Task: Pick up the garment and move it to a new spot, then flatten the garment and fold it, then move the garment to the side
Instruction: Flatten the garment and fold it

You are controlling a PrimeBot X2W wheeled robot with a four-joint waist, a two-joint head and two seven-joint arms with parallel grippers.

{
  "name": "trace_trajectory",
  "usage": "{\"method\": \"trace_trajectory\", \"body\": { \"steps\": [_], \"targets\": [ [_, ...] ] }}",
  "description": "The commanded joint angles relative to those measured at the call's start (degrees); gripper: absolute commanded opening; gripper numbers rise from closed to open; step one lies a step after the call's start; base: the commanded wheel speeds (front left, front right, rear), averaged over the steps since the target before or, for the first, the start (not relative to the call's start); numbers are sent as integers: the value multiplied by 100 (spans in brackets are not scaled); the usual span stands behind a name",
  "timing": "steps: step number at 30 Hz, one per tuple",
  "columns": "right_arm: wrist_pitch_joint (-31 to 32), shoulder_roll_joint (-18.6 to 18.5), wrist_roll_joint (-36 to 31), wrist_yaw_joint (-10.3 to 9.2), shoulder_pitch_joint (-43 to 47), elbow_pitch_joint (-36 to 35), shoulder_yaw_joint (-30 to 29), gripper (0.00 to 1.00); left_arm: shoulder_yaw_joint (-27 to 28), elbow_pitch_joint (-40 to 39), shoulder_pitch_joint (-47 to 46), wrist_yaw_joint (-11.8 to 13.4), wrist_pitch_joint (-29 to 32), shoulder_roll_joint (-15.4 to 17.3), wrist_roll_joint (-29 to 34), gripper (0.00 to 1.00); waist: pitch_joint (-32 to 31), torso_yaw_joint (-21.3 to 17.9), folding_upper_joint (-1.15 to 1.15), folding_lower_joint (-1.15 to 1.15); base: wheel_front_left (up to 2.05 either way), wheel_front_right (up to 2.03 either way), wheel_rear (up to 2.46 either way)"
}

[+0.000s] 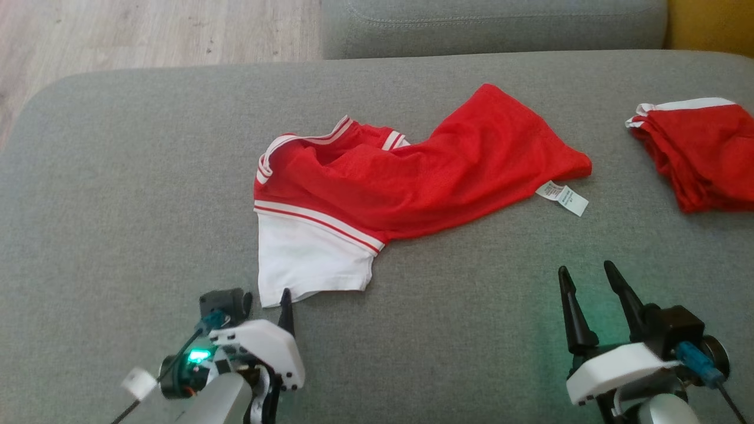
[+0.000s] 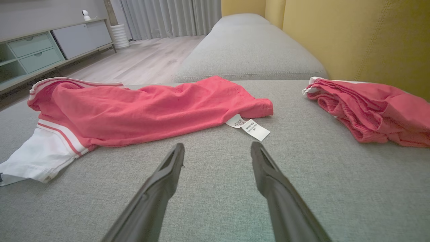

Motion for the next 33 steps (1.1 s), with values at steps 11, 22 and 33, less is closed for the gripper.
{"method": "trace_trajectory", "body": {
  "steps": [11, 22, 33],
  "targets": [
    [154, -38, -205, 41, -581, -193, 130, 100, -146, 201, -456, -102, 253, -146, -51, 33, 136, 68, 0, 0, 0, 0, 0],
    [1377, -79, -627, 41, -1806, 475, -772, 100, -172, -289, -730, -34, -513, -160, 123, 0, 468, 373, 0, 0, 0, 0, 0],
    [2402, -837, -698, 41, -3031, 1764, -1671, 100, -47, -1697, -566, 284, -972, 139, 287, 0, 943, 1030, 0, 0, 0, 0, 0]
  ]
}}
